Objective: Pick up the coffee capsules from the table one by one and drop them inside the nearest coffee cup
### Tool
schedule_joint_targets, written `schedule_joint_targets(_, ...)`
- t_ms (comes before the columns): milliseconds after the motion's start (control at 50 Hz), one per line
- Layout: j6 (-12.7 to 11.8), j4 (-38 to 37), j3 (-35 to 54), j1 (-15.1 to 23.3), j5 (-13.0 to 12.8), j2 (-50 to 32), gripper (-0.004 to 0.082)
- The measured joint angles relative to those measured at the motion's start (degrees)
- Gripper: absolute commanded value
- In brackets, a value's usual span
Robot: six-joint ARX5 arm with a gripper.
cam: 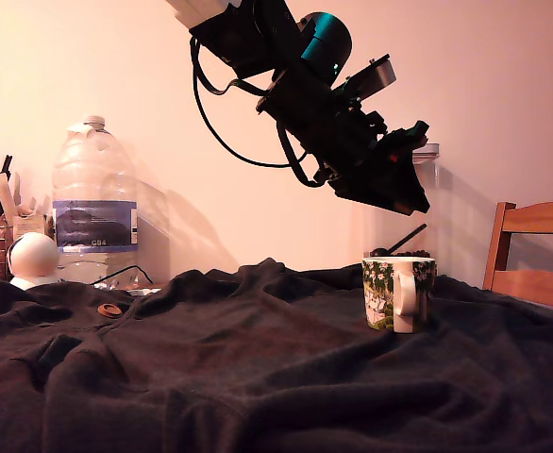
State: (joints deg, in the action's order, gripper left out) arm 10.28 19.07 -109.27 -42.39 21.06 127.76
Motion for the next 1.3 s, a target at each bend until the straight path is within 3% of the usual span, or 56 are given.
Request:
schedule_joint_targets(400, -0.9, 1.0, 0.0, -1.5, -0.3, 0.0, 0.0166)
schedule_joint_targets(880, -0.9, 3.6, 0.0, 3.1, -1.5, 0.0, 0.0166)
schedule_joint_targets(1300, -0.9, 3.5, 0.0, 3.1, -1.4, 0.0, 0.0166)
